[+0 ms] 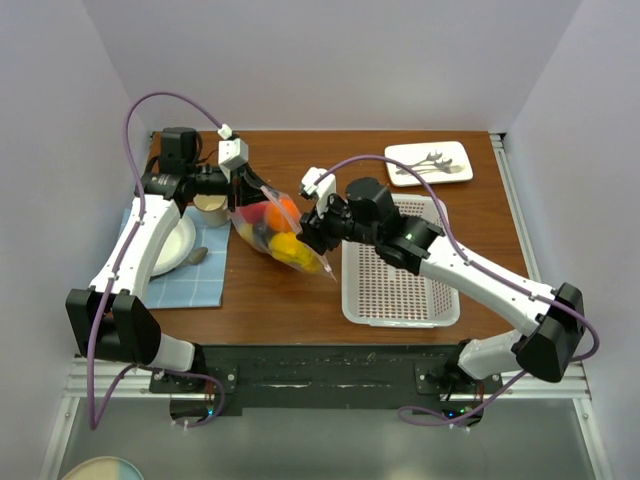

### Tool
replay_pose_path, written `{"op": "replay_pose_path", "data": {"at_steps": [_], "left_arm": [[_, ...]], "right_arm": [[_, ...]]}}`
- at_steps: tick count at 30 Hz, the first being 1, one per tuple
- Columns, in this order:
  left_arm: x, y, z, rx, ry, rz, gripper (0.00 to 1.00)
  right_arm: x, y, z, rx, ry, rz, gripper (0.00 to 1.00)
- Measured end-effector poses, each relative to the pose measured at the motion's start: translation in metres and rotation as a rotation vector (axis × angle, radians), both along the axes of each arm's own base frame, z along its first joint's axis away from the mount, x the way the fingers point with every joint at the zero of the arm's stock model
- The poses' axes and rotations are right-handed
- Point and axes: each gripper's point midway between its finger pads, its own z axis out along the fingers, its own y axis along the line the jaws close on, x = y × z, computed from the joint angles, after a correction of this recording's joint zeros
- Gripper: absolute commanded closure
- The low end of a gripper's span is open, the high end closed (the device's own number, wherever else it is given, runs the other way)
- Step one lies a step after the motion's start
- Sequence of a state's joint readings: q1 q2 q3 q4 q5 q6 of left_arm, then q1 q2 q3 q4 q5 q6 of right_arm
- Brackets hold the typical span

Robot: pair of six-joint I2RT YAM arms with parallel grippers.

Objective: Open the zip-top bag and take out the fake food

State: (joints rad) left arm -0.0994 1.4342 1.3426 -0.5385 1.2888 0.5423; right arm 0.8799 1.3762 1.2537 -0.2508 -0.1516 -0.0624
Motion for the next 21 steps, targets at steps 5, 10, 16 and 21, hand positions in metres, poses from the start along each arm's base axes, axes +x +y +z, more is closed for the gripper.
{"op": "replay_pose_path", "data": {"at_steps": [5, 10, 16, 21], "left_arm": [[0.000, 0.000, 0.000, 0.000, 0.001, -0.001, 0.99], [-0.001, 0.000, -0.002, 0.003, -0.002, -0.005, 0.99], [-0.008, 0.001, -0.008, 0.021, -0.005, -0.020, 0.99], [-0.014, 0.003, -0.011, 0.038, -0.009, -0.035, 0.99]], "right_arm": [[0.004, 0.004, -0.009, -0.014, 0.008, -0.002, 0.53], [0.007, 0.005, -0.016, -0.031, 0.008, -0.008, 0.62], [0.015, 0.001, -0.016, -0.048, -0.023, -0.033, 0.73], [0.024, -0.006, -0.015, -0.051, -0.029, -0.050, 0.78]]}}
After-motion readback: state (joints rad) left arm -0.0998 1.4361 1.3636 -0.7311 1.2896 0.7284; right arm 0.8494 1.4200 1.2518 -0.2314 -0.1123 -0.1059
